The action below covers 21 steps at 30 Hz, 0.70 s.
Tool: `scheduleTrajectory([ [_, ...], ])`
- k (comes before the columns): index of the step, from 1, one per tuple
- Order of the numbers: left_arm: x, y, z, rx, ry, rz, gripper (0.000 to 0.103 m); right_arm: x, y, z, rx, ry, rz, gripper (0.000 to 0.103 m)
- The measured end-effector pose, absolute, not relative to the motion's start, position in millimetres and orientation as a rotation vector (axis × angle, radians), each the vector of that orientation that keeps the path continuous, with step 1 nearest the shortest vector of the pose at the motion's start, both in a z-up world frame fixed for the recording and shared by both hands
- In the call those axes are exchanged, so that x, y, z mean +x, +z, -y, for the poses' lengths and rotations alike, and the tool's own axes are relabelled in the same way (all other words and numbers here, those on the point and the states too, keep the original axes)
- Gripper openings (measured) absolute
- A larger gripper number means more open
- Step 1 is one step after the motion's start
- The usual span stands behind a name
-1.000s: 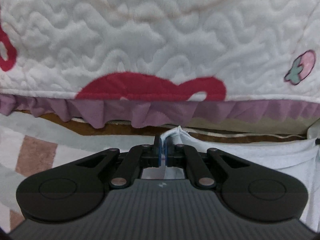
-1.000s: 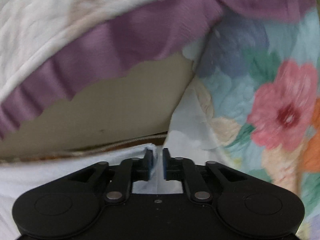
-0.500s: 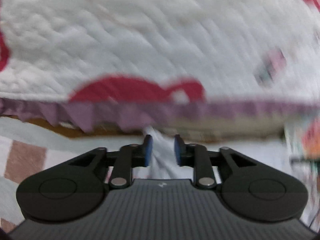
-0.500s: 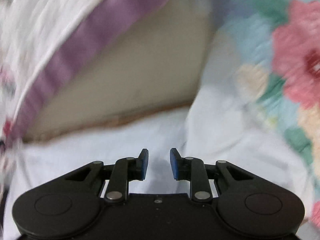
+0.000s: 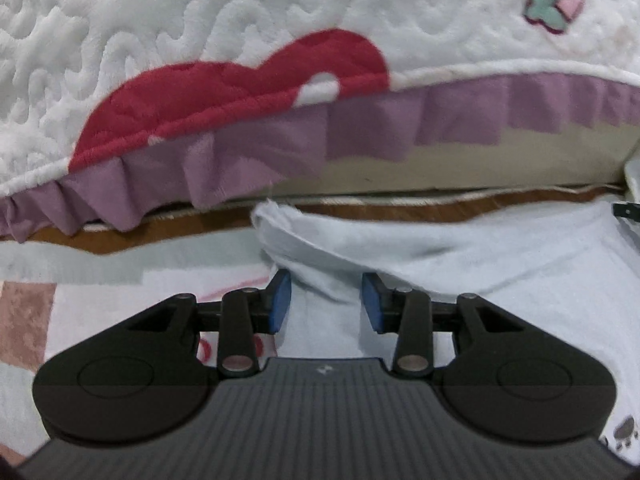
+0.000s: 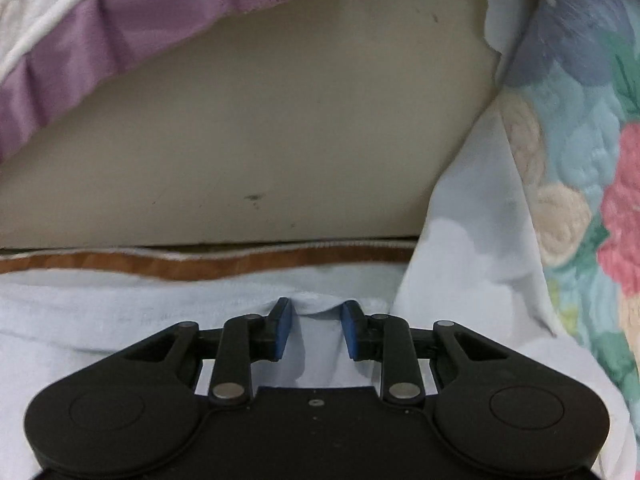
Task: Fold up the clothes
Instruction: 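Lower the sweatshirt onto the mat and open both grippers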
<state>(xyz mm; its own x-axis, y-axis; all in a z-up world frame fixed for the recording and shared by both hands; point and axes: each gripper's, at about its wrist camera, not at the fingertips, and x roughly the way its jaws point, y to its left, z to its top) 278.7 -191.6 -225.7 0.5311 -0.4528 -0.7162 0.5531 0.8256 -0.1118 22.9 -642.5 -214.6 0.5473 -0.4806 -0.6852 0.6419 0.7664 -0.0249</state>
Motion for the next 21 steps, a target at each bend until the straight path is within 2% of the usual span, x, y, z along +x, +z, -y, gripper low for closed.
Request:
scheduleTrajectory([
  [4,291.6,-227.3,190.2,0.135,-0.531,-0.789,0.038,29.2,-209.1,654.3,0.261,-0.665,-0.751,0.029],
  [6,298.7,-226.7,185.7,0.123,-0.504,-0.79,0.038,31.0,-205.5,663.9,0.302,-0.672,-0.752,0.024],
  [13,306.2,-218.2,160.7,0.04,-0.48,-0.775,0.038,4.3,-188.4,683.4,0.533,-0.736,-0.598,0.022],
  [21,315.4,-225.2,134.9,-0.116,-0.503,-0.873,0.038,-44.2,-173.9,712.4,0.778,-0.668,-0.46,0.033],
])
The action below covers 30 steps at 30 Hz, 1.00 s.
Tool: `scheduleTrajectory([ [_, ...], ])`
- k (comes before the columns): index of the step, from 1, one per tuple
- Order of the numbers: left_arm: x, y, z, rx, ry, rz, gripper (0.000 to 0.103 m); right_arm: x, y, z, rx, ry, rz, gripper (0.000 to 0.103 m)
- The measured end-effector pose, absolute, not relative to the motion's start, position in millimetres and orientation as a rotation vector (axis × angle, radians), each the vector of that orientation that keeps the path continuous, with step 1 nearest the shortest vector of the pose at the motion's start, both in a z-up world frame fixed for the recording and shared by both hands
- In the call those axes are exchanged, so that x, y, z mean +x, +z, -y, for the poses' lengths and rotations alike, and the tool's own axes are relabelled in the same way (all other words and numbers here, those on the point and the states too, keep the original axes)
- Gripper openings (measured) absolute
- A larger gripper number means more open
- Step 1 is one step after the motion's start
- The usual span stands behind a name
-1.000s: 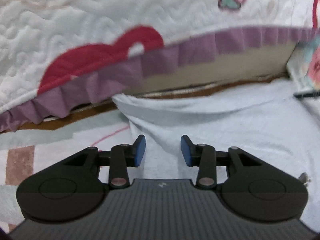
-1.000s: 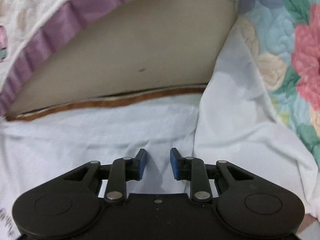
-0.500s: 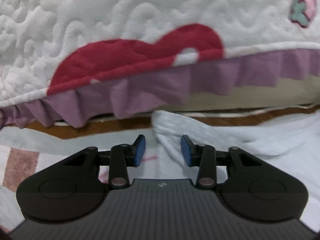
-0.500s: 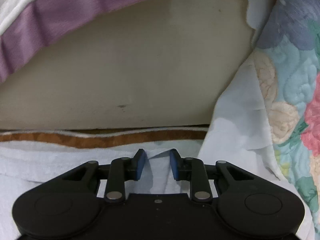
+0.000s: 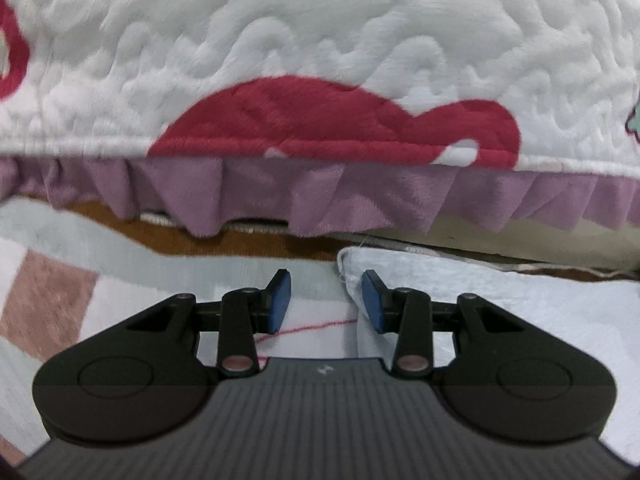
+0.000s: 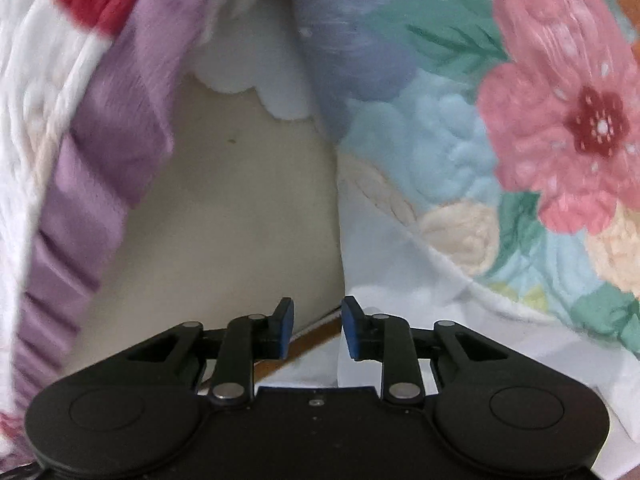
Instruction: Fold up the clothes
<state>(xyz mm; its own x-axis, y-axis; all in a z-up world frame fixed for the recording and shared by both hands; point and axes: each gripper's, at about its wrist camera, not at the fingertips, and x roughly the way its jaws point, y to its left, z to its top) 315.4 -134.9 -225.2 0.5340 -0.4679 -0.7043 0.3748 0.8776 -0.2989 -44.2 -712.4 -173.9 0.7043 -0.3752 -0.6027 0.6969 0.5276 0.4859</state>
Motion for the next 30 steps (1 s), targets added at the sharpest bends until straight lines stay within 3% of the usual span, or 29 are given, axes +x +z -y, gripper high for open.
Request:
scheduleTrajectory([
  [8,306.8,-228.1,126.5,-0.255,-0.631,-0.982,0.041,-44.7,-204.6,682.2,0.774,-0.597,-0.699,0.031],
  [11,305.3,-226.7,132.3,-0.217,-0.616,-0.967,0.041,-32.8,-206.8,684.8,0.766,-0.62,-0.66,0.038],
  [13,305.7,-225.6,135.2,-0.192,-0.598,-0.956,0.034,-20.3,-207.8,686.5,0.743,-0.639,-0.642,0.042],
  [14,305.3,-225.2,135.7,-0.179,-0.579,-0.949,0.025,-9.5,-208.1,685.7,0.694,-0.653,-0.644,0.045],
  [17,300.6,-225.9,132.2,-0.179,-0.555,-0.934,0.022,21.3,-208.0,683.7,0.567,-0.714,-0.67,0.049],
  [19,297.1,-226.5,128.5,-0.194,-0.546,-0.927,0.022,37.1,-206.9,684.1,0.526,-0.748,-0.679,0.027],
  [20,295.5,-226.9,128.2,-0.197,-0.543,-0.923,0.021,38.6,-204.0,685.0,0.546,-0.752,-0.657,0.006],
  [22,292.8,-228.3,128.1,-0.2,-0.538,-0.916,0.02,36.8,-193.3,684.7,0.58,-0.765,-0.585,0.001],
  [25,291.4,-231.5,124.6,-0.211,-0.529,-0.906,0.016,27.9,-166.2,682.5,0.559,-0.76,-0.462,0.002],
  [30,290.7,-233.6,112.8,-0.245,-0.508,-0.883,0.015,34.6,-148.1,683.8,0.438,-0.71,-0.642,0.01],
])
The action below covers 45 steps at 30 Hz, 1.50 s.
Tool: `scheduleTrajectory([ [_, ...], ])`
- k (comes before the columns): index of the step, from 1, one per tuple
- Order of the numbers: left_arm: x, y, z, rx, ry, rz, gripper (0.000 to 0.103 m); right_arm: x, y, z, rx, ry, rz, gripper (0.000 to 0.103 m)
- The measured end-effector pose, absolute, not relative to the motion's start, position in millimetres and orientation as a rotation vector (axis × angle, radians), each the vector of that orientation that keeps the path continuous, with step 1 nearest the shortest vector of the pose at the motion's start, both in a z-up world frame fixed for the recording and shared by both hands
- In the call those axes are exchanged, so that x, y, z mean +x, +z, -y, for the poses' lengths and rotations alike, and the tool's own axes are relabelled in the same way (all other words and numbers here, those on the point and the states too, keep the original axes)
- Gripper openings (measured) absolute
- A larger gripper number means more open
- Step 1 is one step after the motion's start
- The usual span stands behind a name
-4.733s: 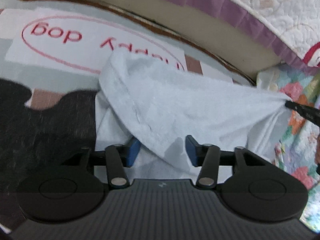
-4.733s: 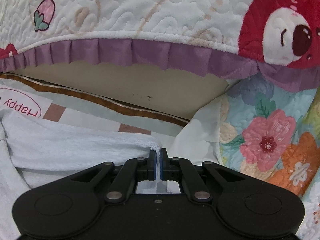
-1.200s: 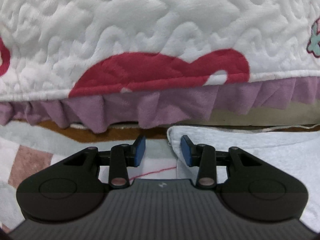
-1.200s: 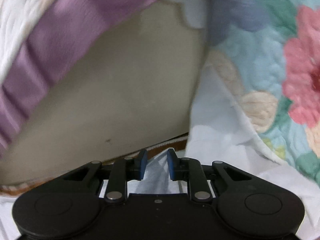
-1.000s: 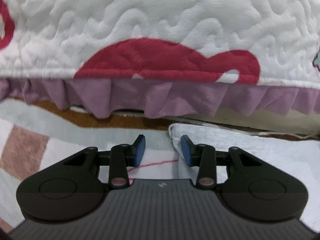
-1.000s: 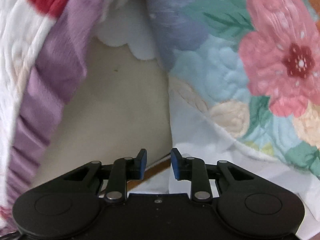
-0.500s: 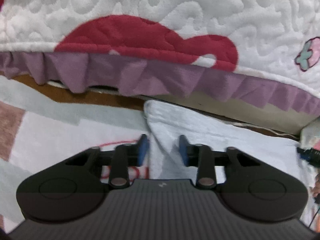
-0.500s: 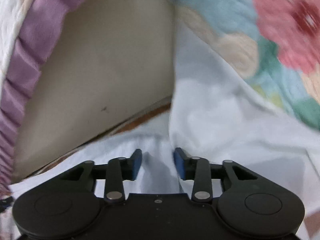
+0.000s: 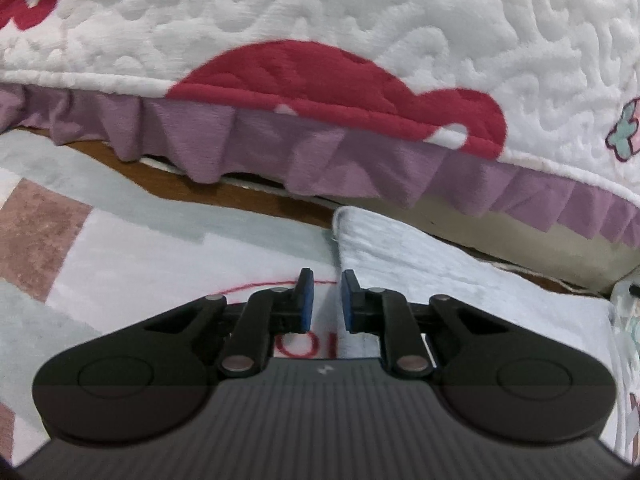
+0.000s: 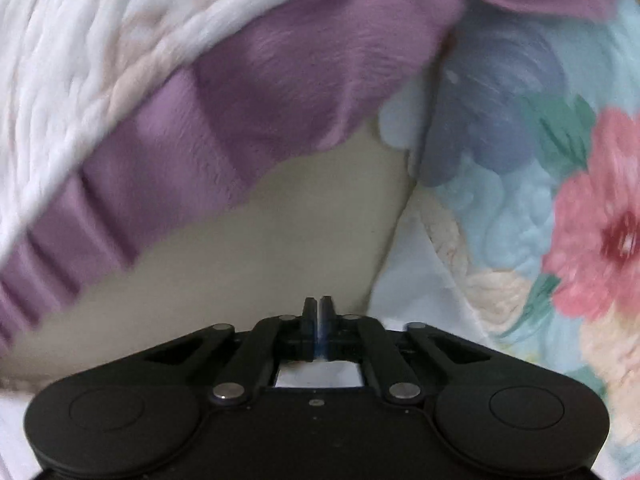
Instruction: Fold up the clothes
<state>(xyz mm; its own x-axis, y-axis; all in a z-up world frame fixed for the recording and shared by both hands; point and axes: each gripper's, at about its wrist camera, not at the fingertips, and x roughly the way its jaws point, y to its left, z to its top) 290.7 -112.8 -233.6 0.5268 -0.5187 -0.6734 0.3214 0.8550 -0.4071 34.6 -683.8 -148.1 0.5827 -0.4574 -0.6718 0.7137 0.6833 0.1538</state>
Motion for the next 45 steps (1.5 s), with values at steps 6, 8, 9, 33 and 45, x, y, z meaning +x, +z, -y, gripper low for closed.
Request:
scheduleTrajectory([
  [6,294.2,-231.3,118.7,-0.281,-0.569,-0.909,0.018,13.8,-173.7,671.9,0.602,-0.652,-0.766,0.024],
  [8,294.1,-232.1,120.8,-0.307,-0.607,-0.93,0.018,9.7,-190.9,681.2,0.685,-0.645,-0.767,0.025],
  [9,293.0,-231.7,123.0,-0.298,-0.614,-0.929,0.019,10.1,-199.3,691.0,0.736,-0.641,-0.763,0.022],
  [33,302.8,-224.8,136.0,-0.243,-0.65,-0.889,0.02,20.3,-165.9,709.9,0.907,-0.72,-0.476,0.009],
  [45,329.7,-237.1,154.0,-0.313,-0.669,-0.909,0.02,19.4,-182.5,726.2,1.128,-0.695,-0.313,0.015],
])
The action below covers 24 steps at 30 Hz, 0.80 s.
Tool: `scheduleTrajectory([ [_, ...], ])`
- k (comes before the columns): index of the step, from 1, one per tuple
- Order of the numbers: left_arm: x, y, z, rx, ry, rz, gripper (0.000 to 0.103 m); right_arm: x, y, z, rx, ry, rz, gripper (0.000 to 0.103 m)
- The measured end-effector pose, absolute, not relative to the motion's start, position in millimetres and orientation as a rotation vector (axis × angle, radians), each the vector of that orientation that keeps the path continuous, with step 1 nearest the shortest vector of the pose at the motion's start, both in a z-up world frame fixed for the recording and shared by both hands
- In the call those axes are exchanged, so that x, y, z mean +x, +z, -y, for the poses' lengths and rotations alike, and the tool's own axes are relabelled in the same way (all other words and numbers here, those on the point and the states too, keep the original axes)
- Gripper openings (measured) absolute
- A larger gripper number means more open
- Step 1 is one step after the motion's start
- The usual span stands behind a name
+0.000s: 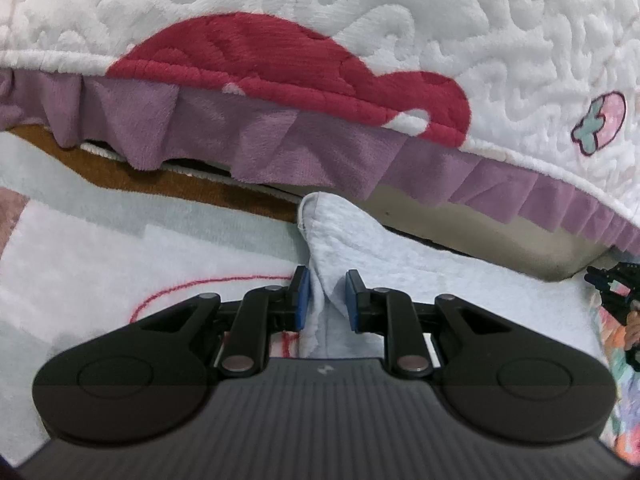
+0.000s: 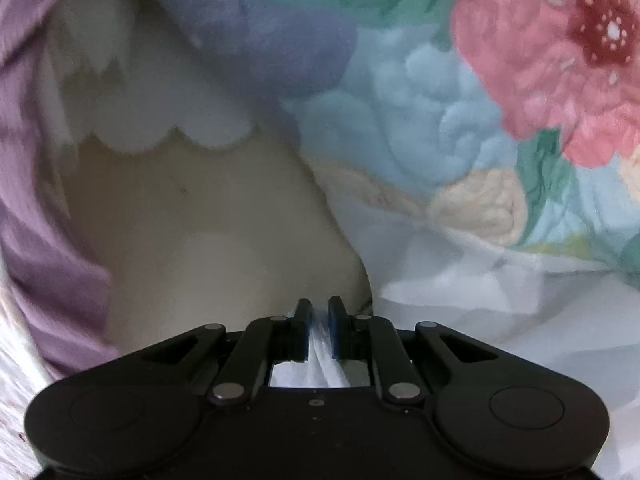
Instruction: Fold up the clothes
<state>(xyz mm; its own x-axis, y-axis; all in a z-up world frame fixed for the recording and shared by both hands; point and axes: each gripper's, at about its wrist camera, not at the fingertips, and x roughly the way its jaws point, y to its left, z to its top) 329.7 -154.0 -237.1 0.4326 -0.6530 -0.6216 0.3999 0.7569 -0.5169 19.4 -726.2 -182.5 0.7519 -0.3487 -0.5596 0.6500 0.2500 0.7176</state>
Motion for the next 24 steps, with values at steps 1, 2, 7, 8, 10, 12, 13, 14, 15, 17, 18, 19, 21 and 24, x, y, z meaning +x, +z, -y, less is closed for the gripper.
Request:
scheduleTrajectory([
  [1,330.0,-237.0,154.4,-0.31,-0.67,-0.908,0.02,18.3,-179.9,726.9,1.114,-0.709,-0.322,0.015],
  [2,329.9,-236.5,155.4,-0.301,-0.671,-0.905,0.02,17.6,-177.1,727.8,1.097,-0.723,-0.34,0.015],
  [7,328.4,-232.1,174.6,-0.209,-0.655,-0.876,0.02,17.3,-172.6,714.7,0.984,-0.691,-0.443,0.024],
  [8,330.1,-233.3,179.9,-0.203,-0.644,-0.871,0.02,17.3,-175.9,708.5,0.976,-0.666,-0.458,0.034],
  [10,332.3,-236.0,186.2,-0.194,-0.616,-0.865,0.021,17.2,-182.6,696.1,0.96,-0.617,-0.488,0.039],
  [12,333.2,-233.3,173.2,-0.188,-0.578,-0.858,0.027,21.0,-192.4,685.4,0.949,-0.618,-0.534,0.039],
  [13,333.9,-231.9,168.0,-0.189,-0.566,-0.856,0.029,23.1,-197.4,680.2,0.944,-0.621,-0.558,0.039],
  [14,335.2,-231.6,167.6,-0.193,-0.567,-0.858,0.033,25.2,-202.4,674.9,0.939,-0.624,-0.582,0.039],
  [15,336.6,-231.7,167.7,-0.196,-0.573,-0.862,0.035,27.3,-207.5,669.6,0.933,-0.627,-0.606,0.039],
  [17,341.1,-232.5,172.5,-0.19,-0.593,-0.859,0.042,29.2,-212.1,662.1,0.904,-0.647,-0.608,0.039],
  [18,343.6,-232.9,175.4,-0.186,-0.603,-0.856,0.049,29.9,-212.5,659.3,0.895,-0.654,-0.599,0.039],
  [19,346.0,-233.3,178.4,-0.181,-0.613,-0.853,0.053,32.9,-212.8,657.3,0.881,-0.659,-0.594,0.039],
  [21,347.1,-229.1,187.9,-0.131,-0.626,-0.842,0.051,39.9,-213.3,653.7,0.848,-0.668,-0.586,0.039],
  [24,347.1,-220.9,203.7,-0.038,-0.641,-0.824,0.005,57.4,-213.8,645.6,0.775,-0.682,-0.57,0.008],
])
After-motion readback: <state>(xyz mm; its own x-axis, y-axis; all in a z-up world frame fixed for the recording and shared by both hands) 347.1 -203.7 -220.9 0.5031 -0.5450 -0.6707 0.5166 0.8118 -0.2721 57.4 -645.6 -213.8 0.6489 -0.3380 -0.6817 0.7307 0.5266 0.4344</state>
